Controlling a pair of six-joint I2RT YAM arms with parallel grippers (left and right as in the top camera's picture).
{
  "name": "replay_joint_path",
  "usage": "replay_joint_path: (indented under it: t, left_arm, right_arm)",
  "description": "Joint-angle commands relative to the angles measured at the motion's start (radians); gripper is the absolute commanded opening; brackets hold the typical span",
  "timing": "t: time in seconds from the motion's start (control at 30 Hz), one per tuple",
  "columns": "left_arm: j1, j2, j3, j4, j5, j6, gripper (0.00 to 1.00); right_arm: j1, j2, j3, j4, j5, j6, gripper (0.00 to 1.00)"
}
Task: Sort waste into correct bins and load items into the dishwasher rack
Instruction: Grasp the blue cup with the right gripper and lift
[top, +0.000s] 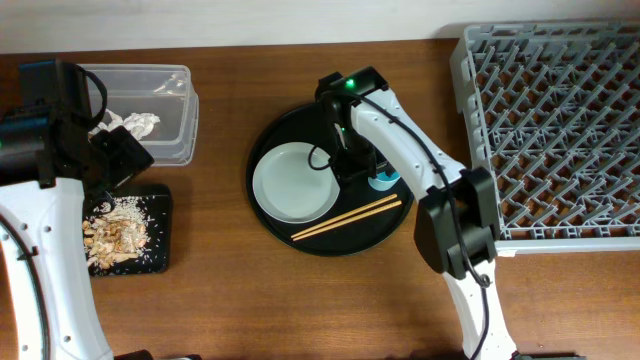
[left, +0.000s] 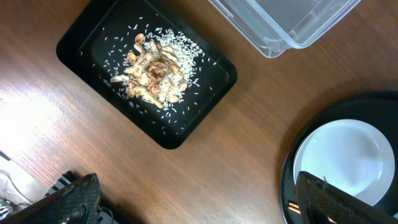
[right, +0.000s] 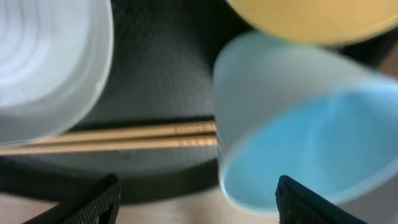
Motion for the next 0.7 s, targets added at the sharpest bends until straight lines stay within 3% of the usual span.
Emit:
replay_joint_path:
  t: [0.0,0.03,0.1,0.13,0.57,0.67]
  left_arm:
    - [0.003,-0.010,0.006,-0.002,-0.004,0.002,0.99]
    - [0.003,-0.010,0.006,-0.002,-0.004,0.002,0.99]
    - [0.003,-0.010,0.006,-0.002,-0.005,0.002,0.99]
    - [0.003,-0.010,0.006,-0.002,-0.004,0.002,0.99]
    - [0.003,-0.010,0.006,-0.002,-0.005,0.002,0.99]
    - [0.003,-0.010,0.006,-0.002,-0.004,0.002,0.99]
  right_arm:
    - [0.006,-0.011,0.008,0.042,-0.018,0.000,0.74]
    - [0.006,-0.011,0.008,0.053,-0.018,0.000,0.68]
    - [0.006,-0.011,0.008,0.076,-0.018,0.001,0.44]
    - [0.006,-0.011,0.008,0.083,-0.016,0.021,0.40]
    - [0.004,-0.019,0.008,0.064,0.049,0.052,0.32]
    - [0.004,-0.019,0.008,0.069,0.054,0.053,0.21]
